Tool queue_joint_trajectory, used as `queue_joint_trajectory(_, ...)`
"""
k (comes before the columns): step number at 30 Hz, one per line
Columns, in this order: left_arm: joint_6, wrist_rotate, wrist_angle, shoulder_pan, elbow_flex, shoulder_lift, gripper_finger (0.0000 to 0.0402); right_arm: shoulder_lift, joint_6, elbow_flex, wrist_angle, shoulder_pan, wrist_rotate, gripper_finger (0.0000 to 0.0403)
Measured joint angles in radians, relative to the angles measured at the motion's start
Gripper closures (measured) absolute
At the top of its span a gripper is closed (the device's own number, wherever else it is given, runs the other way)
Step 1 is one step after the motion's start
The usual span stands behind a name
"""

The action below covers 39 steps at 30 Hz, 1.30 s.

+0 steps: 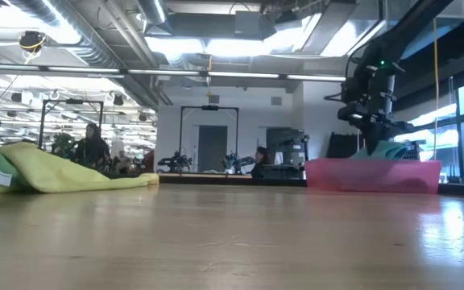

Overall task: Fold microfiber towels
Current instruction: Put the blue towel into the red bin, then fold the right yellow towel

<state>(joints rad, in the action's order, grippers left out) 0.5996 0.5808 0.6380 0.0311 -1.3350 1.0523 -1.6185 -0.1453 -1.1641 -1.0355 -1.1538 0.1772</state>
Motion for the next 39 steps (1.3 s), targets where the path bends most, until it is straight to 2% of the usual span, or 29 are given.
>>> queue_joint_trajectory(10,-0.006,-0.059,0.0,0.003,0.0,0.0,0.0334,0.016,0.021,0.0,-0.02,0.0,-0.001,0.0216)
queue_joint_trajectory(14,-0.006,-0.066,0.0,0.016,0.001,0.0,0.0334,0.016,0.035,-0.002,-0.047,0.0,-0.001,0.0183)
queue_joint_trajectory(17,-0.007,-0.066,0.0,0.024,0.001,0.0,0.0334,0.016,0.046,-0.028,-0.069,0.003,-0.006,0.0181)
queue_joint_trajectory(22,-0.008,-0.07,0.0,0.025,0.001,0.0,0.0334,0.016,0.099,-0.128,-0.133,0.035,-0.085,0.0197)
queue_joint_trajectory(27,-0.024,-0.071,0.0,0.024,0.001,0.0,0.0334,0.016,0.097,-0.19,-0.109,0.072,0.073,0.0211)
queue_joint_trajectory(32,-0.018,-0.071,0.0,0.024,0.001,0.0,0.0334,-0.02,0.073,-0.189,-0.106,0.115,0.03,0.0226)
queue_joint_trajectory(39,0.001,-0.074,0.0,0.032,0.001,0.0,0.0334,-0.141,0.018,-0.188,-0.13,0.151,0.069,0.0256)
